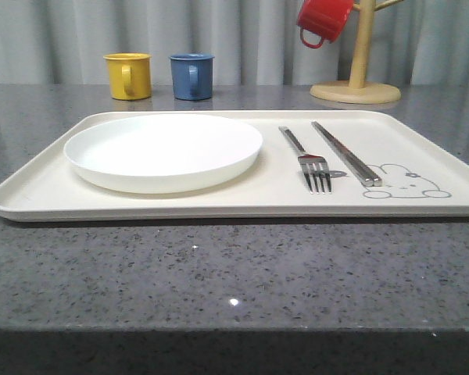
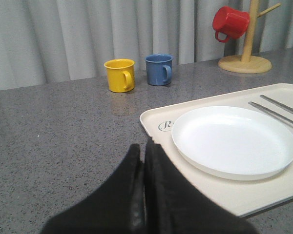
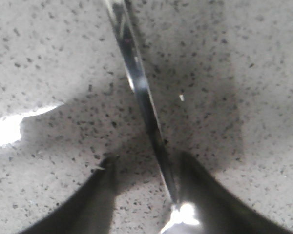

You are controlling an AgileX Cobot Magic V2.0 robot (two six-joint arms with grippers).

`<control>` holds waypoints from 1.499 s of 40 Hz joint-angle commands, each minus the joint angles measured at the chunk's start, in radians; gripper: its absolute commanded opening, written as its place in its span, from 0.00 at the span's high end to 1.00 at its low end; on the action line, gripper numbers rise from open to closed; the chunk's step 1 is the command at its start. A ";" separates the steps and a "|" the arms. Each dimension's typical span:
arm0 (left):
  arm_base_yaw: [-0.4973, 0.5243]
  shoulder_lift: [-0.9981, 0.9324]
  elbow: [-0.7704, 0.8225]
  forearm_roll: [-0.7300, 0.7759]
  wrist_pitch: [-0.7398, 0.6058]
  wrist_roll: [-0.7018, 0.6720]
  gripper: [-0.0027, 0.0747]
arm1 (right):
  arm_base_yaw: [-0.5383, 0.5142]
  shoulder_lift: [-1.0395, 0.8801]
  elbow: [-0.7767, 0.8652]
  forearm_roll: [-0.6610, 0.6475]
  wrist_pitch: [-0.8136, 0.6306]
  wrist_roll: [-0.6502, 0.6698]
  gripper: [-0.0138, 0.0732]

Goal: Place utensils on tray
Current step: 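Move the right gripper to the silver spoon and grasp it, then lower the spoon onto the tray beside the chopsticks and release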

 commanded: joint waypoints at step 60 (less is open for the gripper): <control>-0.001 0.009 -0.026 -0.007 -0.084 -0.010 0.99 | 0.545 -0.128 -0.026 0.120 0.085 0.221 0.84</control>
